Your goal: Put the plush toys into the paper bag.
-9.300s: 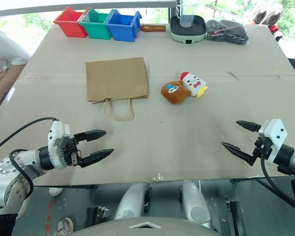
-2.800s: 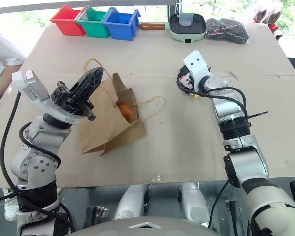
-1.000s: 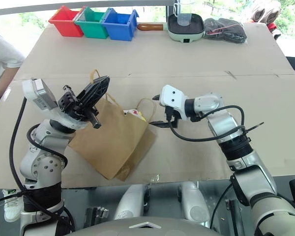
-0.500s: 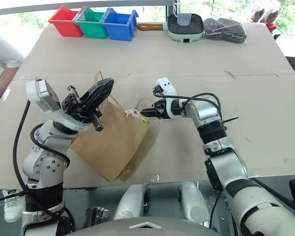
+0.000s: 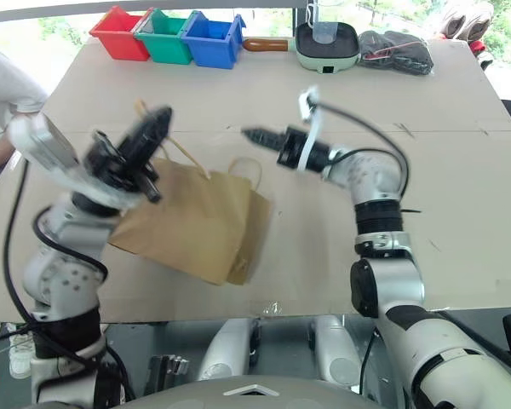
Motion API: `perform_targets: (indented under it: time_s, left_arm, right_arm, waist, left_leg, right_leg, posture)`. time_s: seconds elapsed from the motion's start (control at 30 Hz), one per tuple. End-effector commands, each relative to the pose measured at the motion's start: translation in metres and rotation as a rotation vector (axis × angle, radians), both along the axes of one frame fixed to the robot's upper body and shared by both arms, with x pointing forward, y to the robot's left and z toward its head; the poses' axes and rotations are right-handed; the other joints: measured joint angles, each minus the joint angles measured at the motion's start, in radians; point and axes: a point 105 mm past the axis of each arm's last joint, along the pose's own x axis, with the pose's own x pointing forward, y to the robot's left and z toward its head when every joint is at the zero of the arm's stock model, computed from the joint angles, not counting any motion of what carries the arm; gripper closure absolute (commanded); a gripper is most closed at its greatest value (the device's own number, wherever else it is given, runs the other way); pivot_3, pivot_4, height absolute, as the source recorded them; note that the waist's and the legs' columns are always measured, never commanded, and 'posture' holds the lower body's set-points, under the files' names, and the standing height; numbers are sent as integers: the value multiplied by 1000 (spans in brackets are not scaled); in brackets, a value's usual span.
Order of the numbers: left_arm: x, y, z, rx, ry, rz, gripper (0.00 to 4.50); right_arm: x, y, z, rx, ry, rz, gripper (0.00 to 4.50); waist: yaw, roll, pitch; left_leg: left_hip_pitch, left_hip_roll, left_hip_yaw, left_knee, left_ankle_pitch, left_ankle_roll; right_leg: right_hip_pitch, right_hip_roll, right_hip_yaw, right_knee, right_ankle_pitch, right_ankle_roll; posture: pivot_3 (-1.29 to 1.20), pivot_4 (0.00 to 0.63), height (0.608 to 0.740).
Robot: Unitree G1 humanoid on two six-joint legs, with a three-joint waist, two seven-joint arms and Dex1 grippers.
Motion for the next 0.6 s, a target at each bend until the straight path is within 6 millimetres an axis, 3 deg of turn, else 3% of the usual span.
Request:
perform_targets:
  time_s: [0.03, 0.17, 0.27, 0.37, 0.47, 0.53, 0.6]
  left_arm:
    - [1, 10, 16, -39, -21, 11, 4500]
    - [9, 4, 24, -19, -52, -25, 4500]
    - [8, -6, 22, 6, -57, -105, 4500]
    - [-2, -14, 16, 23, -44, -196, 4500]
    - [-3, -19, 16, 28, -43, -220, 4500]
    - [4, -25, 15, 42, -48, -229, 4500]
    - [12, -31, 14, 42, -49, -239, 4500]
  right_arm:
    - [-21, -16, 57, 92, -136, 0, 4463]
    - [-39, -27, 78, 107, -189, -19, 4463]
    - [-21, -19, 40, -160, -196, -160, 4463]
    - [-3, -18, 1, -325, -155, -227, 3668]
    - [7, -18, -31, -451, -165, -287, 2386]
    - [-14, -8, -32, -390, -200, -197, 1463]
    - [-30, -5, -30, -353, -230, -160, 1463]
  waist:
    - [-3, 0, 0]
    - [-8, 0, 0]
    - [-7, 0, -1]
    - [-9, 0, -1]
    - [-8, 0, -1]
    - [-2, 0, -1]
    - [2, 0, -1]
  left_leg:
    - [0, 0, 1, 0, 0, 0]
    - [1, 0, 2, -2, 0, 0]
    - [2, 0, 2, -2, 0, 0]
    - [2, 0, 4, -2, 0, 0]
    - [2, 0, 5, -2, 0, 0]
    - [2, 0, 5, -2, 0, 0]
    - [0, 0, 3, -2, 0, 0]
  right_leg:
    - [0, 0, 0, -1, 0, 0]
    - [0, 0, 1, -1, 0, 0]
    - [0, 0, 2, -1, 0, 0]
    - [0, 0, 4, -1, 0, 0]
    - [0, 0, 5, -1, 0, 0]
    - [0, 0, 4, -1, 0, 0]
    - [0, 0, 3, -2, 0, 0]
  posture:
    - [0, 150, 740]
    - [0, 150, 740]
    - [0, 150, 740]
    - [0, 150, 740]
    - [0, 150, 740]
    - [0, 150, 740]
    - [0, 150, 740]
